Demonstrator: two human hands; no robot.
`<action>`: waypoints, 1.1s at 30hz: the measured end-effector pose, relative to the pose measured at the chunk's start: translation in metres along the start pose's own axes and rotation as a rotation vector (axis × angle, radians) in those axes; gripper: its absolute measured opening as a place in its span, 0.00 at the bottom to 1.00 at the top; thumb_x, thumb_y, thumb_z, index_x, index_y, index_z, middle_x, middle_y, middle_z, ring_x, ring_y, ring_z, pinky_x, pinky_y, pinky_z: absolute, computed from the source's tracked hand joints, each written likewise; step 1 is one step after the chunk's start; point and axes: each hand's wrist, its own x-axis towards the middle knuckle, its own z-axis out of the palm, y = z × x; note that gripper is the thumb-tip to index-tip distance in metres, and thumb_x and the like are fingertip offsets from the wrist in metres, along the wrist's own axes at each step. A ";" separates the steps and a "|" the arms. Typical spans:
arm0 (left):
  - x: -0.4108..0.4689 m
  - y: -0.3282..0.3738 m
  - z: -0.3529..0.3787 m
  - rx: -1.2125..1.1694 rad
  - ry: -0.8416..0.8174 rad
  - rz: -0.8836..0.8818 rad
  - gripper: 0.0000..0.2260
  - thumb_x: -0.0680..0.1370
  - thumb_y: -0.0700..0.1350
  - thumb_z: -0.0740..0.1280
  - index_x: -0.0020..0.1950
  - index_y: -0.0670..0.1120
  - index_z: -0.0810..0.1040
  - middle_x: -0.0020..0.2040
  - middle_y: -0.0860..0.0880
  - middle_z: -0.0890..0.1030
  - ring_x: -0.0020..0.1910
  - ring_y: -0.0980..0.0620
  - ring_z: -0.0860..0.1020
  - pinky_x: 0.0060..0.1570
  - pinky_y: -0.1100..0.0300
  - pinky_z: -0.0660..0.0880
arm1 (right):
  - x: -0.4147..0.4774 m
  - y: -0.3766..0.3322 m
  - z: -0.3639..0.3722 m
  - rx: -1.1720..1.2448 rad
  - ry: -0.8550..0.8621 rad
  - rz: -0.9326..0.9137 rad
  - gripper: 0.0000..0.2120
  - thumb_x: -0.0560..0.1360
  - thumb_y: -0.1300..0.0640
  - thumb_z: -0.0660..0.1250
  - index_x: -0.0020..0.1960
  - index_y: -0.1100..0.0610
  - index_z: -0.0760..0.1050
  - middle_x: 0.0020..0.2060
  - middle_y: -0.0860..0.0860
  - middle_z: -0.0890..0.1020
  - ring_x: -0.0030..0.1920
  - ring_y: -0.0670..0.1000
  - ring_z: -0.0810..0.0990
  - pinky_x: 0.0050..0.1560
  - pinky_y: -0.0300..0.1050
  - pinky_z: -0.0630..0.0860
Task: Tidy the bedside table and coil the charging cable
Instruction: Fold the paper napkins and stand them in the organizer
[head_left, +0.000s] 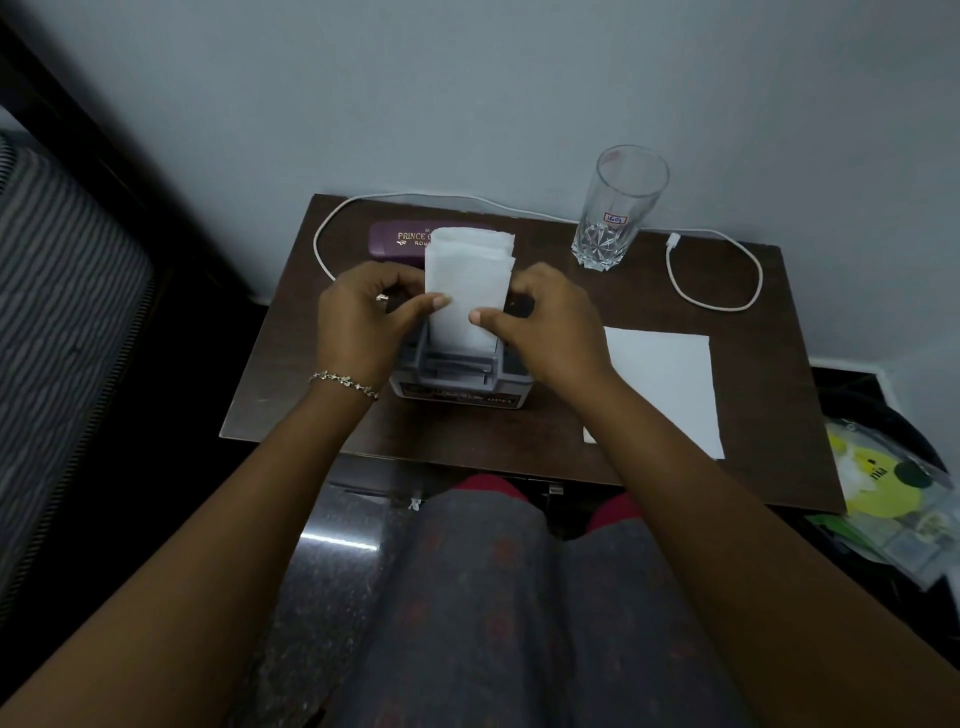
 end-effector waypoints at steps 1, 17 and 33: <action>0.000 -0.001 -0.001 0.000 0.011 0.003 0.08 0.69 0.47 0.74 0.44 0.45 0.84 0.42 0.53 0.80 0.37 0.62 0.76 0.40 0.75 0.70 | 0.000 0.000 0.000 -0.001 -0.001 -0.005 0.14 0.70 0.47 0.72 0.49 0.56 0.78 0.44 0.46 0.74 0.44 0.47 0.74 0.41 0.44 0.68; 0.000 -0.004 -0.001 0.096 -0.013 -0.017 0.08 0.68 0.48 0.74 0.43 0.46 0.84 0.43 0.47 0.82 0.43 0.55 0.77 0.43 0.69 0.70 | 0.001 -0.003 0.004 -0.100 0.014 -0.013 0.15 0.72 0.45 0.69 0.51 0.55 0.79 0.42 0.47 0.74 0.43 0.50 0.75 0.38 0.43 0.66; -0.089 0.103 0.074 -0.500 -0.584 -0.650 0.18 0.77 0.43 0.64 0.67 0.45 0.69 0.58 0.53 0.75 0.54 0.59 0.73 0.53 0.64 0.71 | -0.083 0.141 -0.077 -0.075 0.338 0.436 0.09 0.73 0.53 0.69 0.50 0.55 0.81 0.48 0.54 0.82 0.46 0.49 0.78 0.49 0.41 0.71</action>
